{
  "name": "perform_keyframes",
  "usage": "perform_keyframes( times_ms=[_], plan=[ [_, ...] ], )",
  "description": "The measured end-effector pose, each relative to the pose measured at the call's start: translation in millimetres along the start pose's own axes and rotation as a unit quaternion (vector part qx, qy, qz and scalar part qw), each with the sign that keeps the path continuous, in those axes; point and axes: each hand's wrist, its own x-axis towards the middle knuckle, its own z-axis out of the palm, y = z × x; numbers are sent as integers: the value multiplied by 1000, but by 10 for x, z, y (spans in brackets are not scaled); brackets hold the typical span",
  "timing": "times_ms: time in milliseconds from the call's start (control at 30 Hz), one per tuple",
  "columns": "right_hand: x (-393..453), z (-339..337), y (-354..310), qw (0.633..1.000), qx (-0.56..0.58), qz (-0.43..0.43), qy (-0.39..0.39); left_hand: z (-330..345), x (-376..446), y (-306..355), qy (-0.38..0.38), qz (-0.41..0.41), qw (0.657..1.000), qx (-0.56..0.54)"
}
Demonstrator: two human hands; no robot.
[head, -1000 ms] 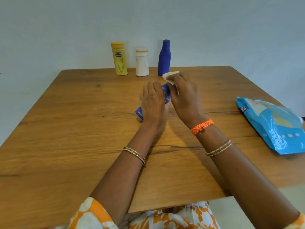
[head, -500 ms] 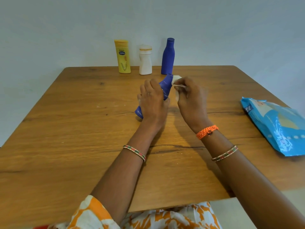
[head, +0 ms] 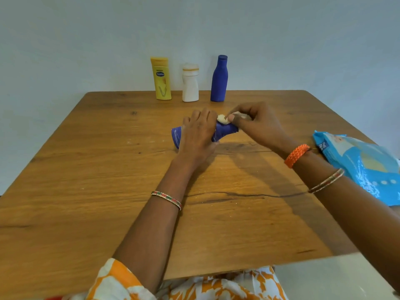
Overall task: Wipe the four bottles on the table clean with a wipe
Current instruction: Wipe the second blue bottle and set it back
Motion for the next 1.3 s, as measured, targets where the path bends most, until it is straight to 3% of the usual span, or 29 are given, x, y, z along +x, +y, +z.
perform_keyframes(
  times_ms=[67,133,233,300,367,567,633,733,800,867,933,1000,1033,1067,1133,1233,1300],
  plan=[
    [42,-46,-11,997,58,59,-11,18,1,43,4,6,1000,-8],
    [31,-62,7,996,74,49,-1,27,9,34,5,6,1000,-19],
    [-45,-47,22,996,11,-87,15,4,20,7,-2,-6,998,-65],
    [-64,-60,53,974,-86,-209,-1,-17,18,5,-29,-6,995,-100],
    [-43,-86,96,959,-125,-253,-20,-32,9,19,-65,-1,990,-129],
    [39,-50,7,998,-12,-66,6,-59,20,1,-50,0,989,-138],
    [-5,-78,3,982,-103,-159,-15,-61,15,-10,-55,3,989,-140],
    [-72,-112,53,892,-262,-361,-68,-69,6,-21,-70,-11,982,-176],
    [-50,-165,81,872,-279,-396,-73,-78,9,-13,-77,-16,977,-196],
    [-36,-180,99,918,-206,-331,-64,-89,15,-4,-75,-13,976,-202],
    [-36,-141,59,986,-57,-155,-26,-91,14,-12,-62,-15,978,-199],
    [-30,-58,18,997,77,-13,-16,-73,10,-30,-52,-13,980,-190],
    [-34,-29,-4,996,84,5,-9,-63,7,-37,-52,-10,981,-189],
    [-44,-19,-10,999,46,-16,-4,-58,4,-43,-55,-9,980,-192],
    [-58,-76,-31,978,-134,-157,-18,-60,12,-63,-67,-5,976,-206],
    [-20,-208,-18,865,-367,-334,-79,-75,20,-67,-88,8,975,-202],
    [-25,-204,-70,838,-434,-328,-48,-56,22,-30,-63,9,981,-181]
  ],
)
